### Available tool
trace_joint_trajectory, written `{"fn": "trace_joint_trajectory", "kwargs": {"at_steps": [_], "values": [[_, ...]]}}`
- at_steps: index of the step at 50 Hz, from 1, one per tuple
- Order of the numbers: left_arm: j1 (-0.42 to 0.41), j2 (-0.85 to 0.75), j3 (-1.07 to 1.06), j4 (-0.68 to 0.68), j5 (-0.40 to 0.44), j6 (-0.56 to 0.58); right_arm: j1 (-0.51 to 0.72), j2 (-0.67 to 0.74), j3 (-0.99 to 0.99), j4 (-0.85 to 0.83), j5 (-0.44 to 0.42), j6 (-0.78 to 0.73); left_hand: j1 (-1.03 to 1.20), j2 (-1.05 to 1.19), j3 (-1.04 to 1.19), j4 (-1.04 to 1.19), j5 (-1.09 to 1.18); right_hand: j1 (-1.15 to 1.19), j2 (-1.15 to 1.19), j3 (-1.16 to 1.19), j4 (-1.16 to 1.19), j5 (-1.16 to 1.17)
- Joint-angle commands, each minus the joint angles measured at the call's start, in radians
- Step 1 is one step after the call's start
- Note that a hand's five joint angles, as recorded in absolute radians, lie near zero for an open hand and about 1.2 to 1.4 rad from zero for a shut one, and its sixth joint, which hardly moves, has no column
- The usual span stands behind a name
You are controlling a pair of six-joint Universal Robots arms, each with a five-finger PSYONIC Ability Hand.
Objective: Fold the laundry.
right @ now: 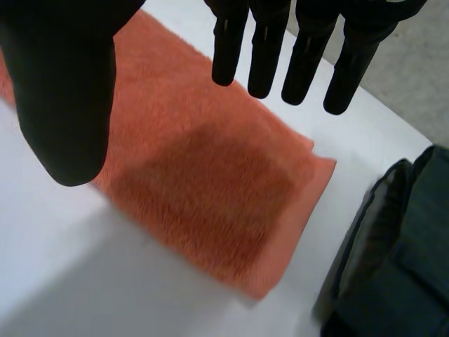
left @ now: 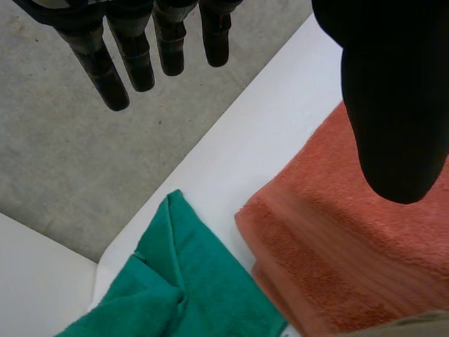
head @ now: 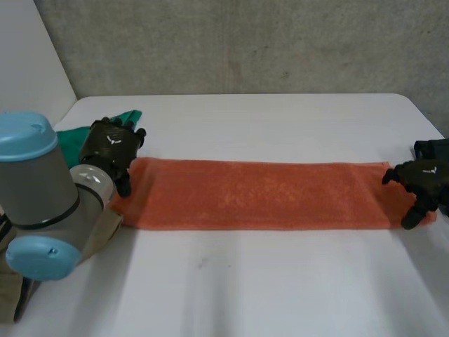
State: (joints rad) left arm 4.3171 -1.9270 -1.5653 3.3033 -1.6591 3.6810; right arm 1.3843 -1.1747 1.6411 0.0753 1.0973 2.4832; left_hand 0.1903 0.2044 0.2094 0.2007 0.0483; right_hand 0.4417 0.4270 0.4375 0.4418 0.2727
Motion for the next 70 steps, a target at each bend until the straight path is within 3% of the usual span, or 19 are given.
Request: {"fn": "trace_joint_trajectory", "kwargs": {"at_steps": [1,4,6,7,14,20,27,31,39,45,52,53,54,55,56,59,61,67,70], "values": [[0.000,0.011,-0.028,0.041,0.006,-0.050,-0.019,0.081,0.071,-0.236,0.015,-0.027,-0.016,-0.030,-0.035,-0.026,-0.048,0.115,0.129,0.119,0.114,0.109],[-0.002,0.011,-0.030,0.041,0.006,-0.067,-0.024,0.116,0.068,-0.270,0.038,-0.040,-0.016,-0.030,-0.035,-0.026,-0.048,0.170,0.185,0.174,0.170,0.164],[-0.004,0.013,-0.032,0.039,0.004,-0.081,-0.034,0.139,0.059,-0.293,0.062,-0.055,-0.016,-0.030,-0.035,-0.026,-0.048,0.915,0.930,0.919,0.915,0.909],[-0.004,0.013,-0.032,0.039,0.004,-0.084,-0.041,0.144,0.056,-0.299,0.074,-0.056,-0.016,-0.030,-0.035,-0.026,-0.048,0.954,0.969,0.958,0.954,0.949],[-0.002,0.039,-0.041,0.038,-0.002,-0.102,-0.117,0.098,0.069,-0.347,0.105,-0.047,-0.016,-0.030,-0.035,-0.026,-0.048,0.955,0.969,0.959,0.954,0.949],[0.010,0.083,-0.061,0.038,-0.001,-0.104,-0.231,0.017,-0.002,-0.328,0.125,-0.130,-0.016,-0.030,-0.035,-0.026,-0.048,0.955,0.969,0.959,0.954,0.949],[0.026,0.117,-0.084,0.038,0.004,-0.105,-0.213,0.026,-0.121,-0.287,0.173,-0.201,-0.016,-0.030,-0.035,-0.026,-0.048,0.955,0.969,0.959,0.954,0.949],[0.030,0.131,-0.097,0.036,0.006,-0.108,-0.085,0.003,-0.132,-0.299,0.171,-0.218,-0.016,-0.030,-0.035,-0.026,-0.048,0.955,0.969,0.959,0.954,0.949],[0.027,0.151,-0.127,0.038,0.009,-0.131,0.309,-0.069,-0.053,-0.520,0.076,-0.245,-0.016,-0.030,-0.035,-0.026,-0.048,0.955,0.969,0.959,0.954,0.949],[0.021,0.163,-0.151,0.039,0.009,-0.145,0.602,0.032,-0.006,-0.637,-0.048,-0.256,-0.016,-0.030,-0.035,-0.026,-0.048,0.955,0.969,0.959,0.954,0.949],[0.009,0.169,-0.185,0.044,0.015,-0.148,0.786,0.182,-0.001,-0.574,-0.047,-0.368,-0.016,-0.030,-0.035,-0.026,-0.048,0.955,0.969,0.959,0.954,0.949],[0.007,0.168,-0.186,0.045,0.016,-0.148,0.794,0.191,-0.004,-0.569,-0.037,-0.377,-0.016,-0.030,-0.035,-0.026,-0.048,0.861,0.876,0.865,0.861,0.856],[0.007,0.168,-0.188,0.047,0.016,-0.148,0.798,0.196,-0.009,-0.566,-0.019,-0.386,-0.016,-0.030,-0.035,-0.026,-0.048,0.573,0.587,0.577,0.572,0.567],[0.004,0.166,-0.190,0.050,0.018,-0.148,0.802,0.191,-0.015,-0.566,0.031,-0.383,-0.016,-0.030,-0.035,-0.026,-0.048,-0.108,-0.093,-0.103,-0.108,-0.113],[0.004,0.166,-0.190,0.051,0.018,-0.148,0.799,0.187,-0.017,-0.568,0.061,-0.374,-0.016,-0.030,-0.035,-0.026,-0.048,-0.267,-0.252,-0.263,-0.267,-0.273],[0.000,0.163,-0.188,0.055,0.021,-0.148,0.771,0.152,-0.014,-0.604,0.178,-0.249,-0.016,-0.030,-0.035,-0.026,-0.048,-0.267,-0.252,-0.263,-0.267,-0.273],[-0.004,0.161,-0.185,0.056,0.021,-0.148,0.739,0.107,-0.006,-0.611,0.205,-0.146,-0.016,-0.030,-0.035,-0.026,-0.048,-0.267,-0.252,-0.263,-0.267,-0.273],[-0.048,0.149,-0.165,0.074,0.030,-0.150,0.593,-0.098,0.054,-0.517,0.185,0.243,-0.016,-0.030,-0.035,-0.026,-0.048,-0.267,-0.252,-0.263,-0.267,-0.273],[-0.082,0.137,-0.156,0.084,0.035,-0.151,0.547,-0.125,0.078,-0.450,0.165,0.299,-0.016,-0.030,-0.035,-0.026,-0.048,-0.267,-0.252,-0.263,-0.267,-0.273]]}}
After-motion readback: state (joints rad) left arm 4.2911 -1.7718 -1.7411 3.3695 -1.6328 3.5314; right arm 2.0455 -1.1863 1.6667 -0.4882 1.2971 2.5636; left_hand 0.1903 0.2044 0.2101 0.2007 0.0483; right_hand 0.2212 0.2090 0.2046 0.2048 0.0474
